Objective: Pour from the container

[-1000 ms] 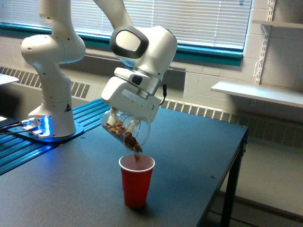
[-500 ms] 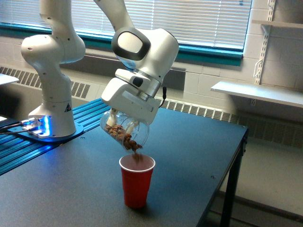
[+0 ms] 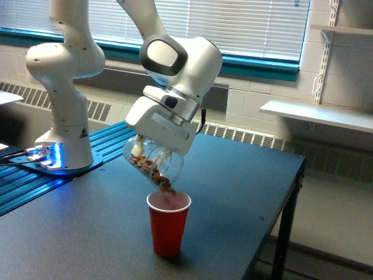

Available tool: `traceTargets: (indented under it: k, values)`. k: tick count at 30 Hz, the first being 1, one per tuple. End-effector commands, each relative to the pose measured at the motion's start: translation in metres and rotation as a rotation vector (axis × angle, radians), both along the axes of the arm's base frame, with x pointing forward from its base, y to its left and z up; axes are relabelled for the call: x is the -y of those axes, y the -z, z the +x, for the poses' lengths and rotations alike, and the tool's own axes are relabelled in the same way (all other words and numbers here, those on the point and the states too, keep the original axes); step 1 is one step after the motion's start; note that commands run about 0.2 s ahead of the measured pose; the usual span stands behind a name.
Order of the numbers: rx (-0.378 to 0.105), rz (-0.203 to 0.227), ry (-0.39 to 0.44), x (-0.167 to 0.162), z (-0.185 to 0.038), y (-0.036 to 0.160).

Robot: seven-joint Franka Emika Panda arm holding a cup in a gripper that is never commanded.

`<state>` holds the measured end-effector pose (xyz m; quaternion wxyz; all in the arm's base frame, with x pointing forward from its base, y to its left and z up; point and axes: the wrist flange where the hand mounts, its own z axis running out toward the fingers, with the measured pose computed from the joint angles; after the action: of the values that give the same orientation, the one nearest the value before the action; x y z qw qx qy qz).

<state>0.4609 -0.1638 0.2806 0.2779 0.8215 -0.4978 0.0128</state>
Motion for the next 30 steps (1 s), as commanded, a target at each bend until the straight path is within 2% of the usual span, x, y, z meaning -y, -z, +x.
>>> traceTargets:
  k: [1, 30]
  values:
    - [-0.026, -0.004, -0.022, -0.002, 0.006, 0.001]
    - [-0.115, 0.020, -0.046, 0.004, 0.018, 0.012]
